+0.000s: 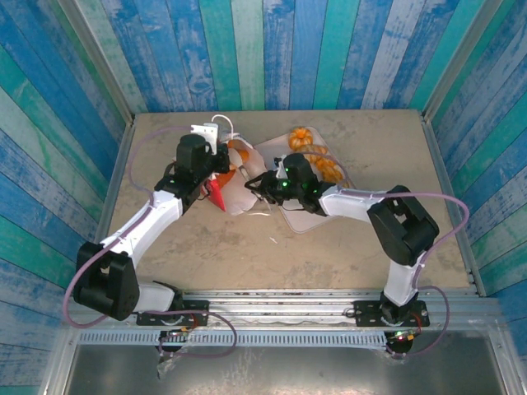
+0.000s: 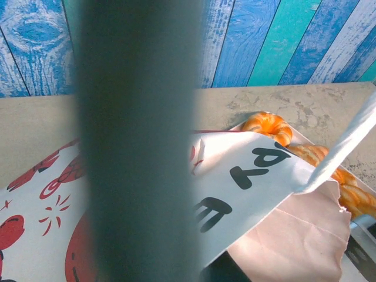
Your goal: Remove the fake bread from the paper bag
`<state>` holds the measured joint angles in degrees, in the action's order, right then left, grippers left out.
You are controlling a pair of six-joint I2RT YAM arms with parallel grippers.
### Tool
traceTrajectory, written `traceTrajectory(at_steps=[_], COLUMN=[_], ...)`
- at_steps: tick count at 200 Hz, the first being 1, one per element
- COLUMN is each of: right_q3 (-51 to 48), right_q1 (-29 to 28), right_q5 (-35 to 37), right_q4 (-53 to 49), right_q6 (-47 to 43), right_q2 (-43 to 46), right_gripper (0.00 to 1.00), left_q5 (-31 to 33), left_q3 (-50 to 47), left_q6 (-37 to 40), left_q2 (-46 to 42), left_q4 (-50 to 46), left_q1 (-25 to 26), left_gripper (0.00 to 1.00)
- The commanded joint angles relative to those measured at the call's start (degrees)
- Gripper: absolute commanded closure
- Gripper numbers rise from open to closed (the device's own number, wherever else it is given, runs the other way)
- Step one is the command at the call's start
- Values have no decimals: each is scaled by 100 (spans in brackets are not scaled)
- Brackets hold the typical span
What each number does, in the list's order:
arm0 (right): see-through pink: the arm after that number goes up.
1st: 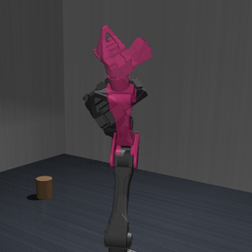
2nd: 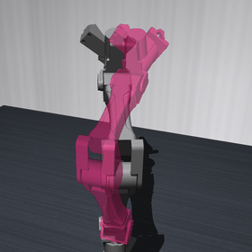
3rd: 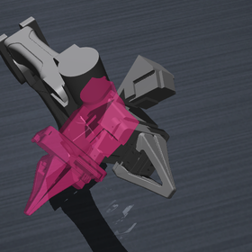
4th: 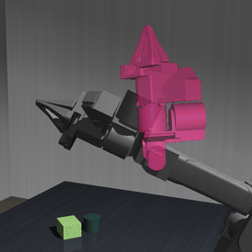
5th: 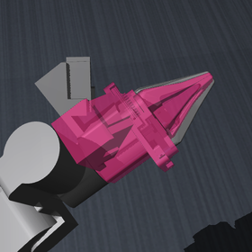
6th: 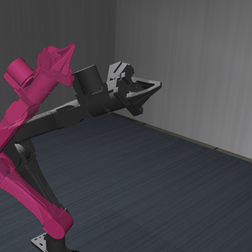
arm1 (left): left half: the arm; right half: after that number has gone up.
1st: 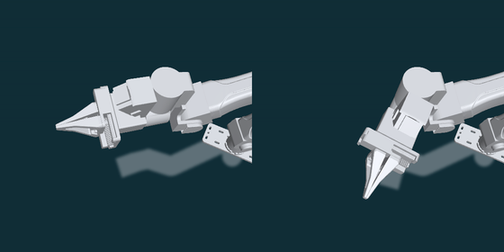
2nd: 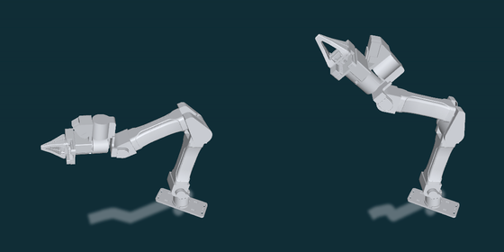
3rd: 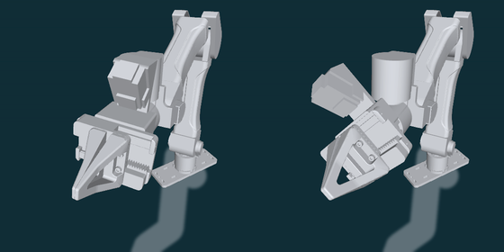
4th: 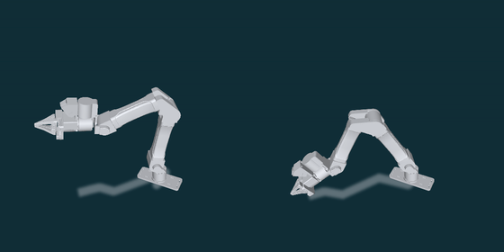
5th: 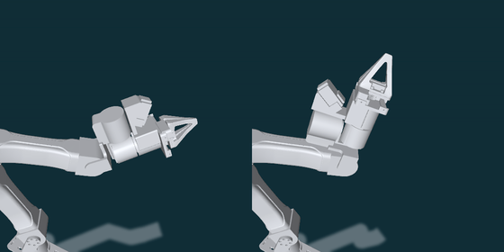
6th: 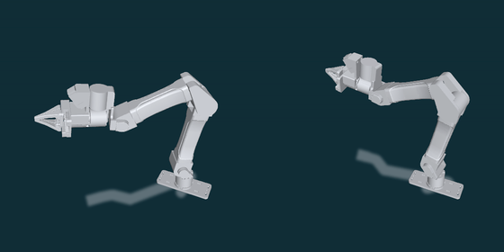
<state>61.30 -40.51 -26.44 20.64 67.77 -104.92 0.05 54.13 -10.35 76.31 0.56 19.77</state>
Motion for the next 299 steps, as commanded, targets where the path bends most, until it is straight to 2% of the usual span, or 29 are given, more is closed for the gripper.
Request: traceTrajectory(at_steps=[1, 100, 172, 299], right_q3=[173, 145, 188, 334], right_q1=[-112, -351, -457, -457], right_q5=[220, 1248, 1938, 2682], right_q4=[-430, -2304, -2895, -4204], right_q6=[-506, -1387, -1853, -2381], right_q2=[534, 1813, 2503, 3786], right_gripper=[74, 76, 76, 75], left_q5=[215, 819, 898, 1080], left_q3=[5, 63, 48, -58], left_q6=[-163, -439, -467, -350], left_q2=[-133, -172, -160, -102], left_q4=[191, 257, 287, 304], left_q1=[23, 18, 20, 19], left_gripper=[92, 92, 92, 92])
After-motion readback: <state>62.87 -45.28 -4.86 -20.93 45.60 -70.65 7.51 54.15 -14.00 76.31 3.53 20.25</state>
